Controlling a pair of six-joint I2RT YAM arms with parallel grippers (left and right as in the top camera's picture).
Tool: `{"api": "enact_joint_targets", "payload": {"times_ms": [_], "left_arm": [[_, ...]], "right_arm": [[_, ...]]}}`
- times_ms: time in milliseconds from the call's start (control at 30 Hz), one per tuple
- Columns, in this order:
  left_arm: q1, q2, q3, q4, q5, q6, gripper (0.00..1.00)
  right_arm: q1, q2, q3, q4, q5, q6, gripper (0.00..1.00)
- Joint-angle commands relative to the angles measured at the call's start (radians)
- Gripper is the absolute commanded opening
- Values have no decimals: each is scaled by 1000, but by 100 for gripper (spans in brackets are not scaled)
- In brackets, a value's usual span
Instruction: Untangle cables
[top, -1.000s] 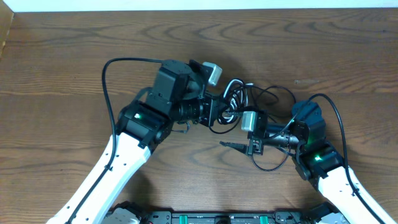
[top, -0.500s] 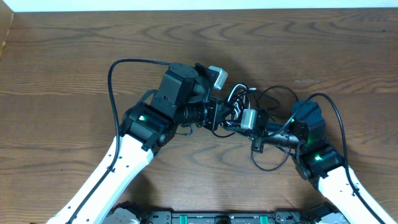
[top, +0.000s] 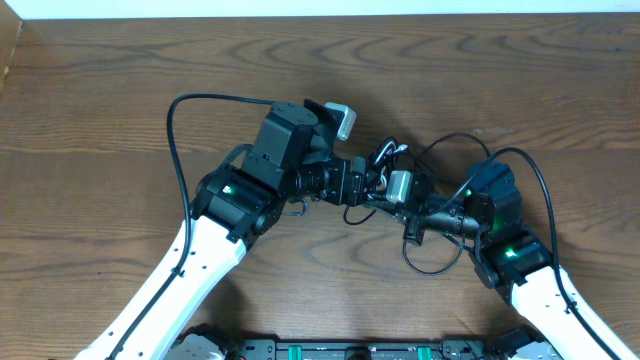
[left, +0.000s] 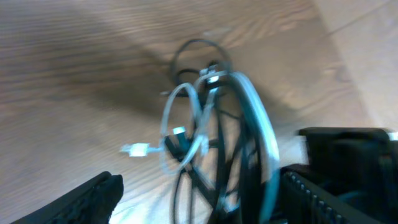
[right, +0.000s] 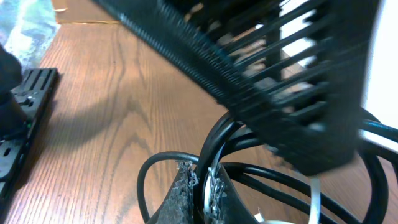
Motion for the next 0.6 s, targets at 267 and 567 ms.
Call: {"api": "enact_joint_targets", "payload": {"times_ms": [267,567], "left_arm": [[4,-2,26,-80,-156,7,87],[4,-2,26,-87,-155,7,87]], "right_arm": [[-26,0,9,3,178,176,1],[-105,0,9,4,180,273,1]]}}
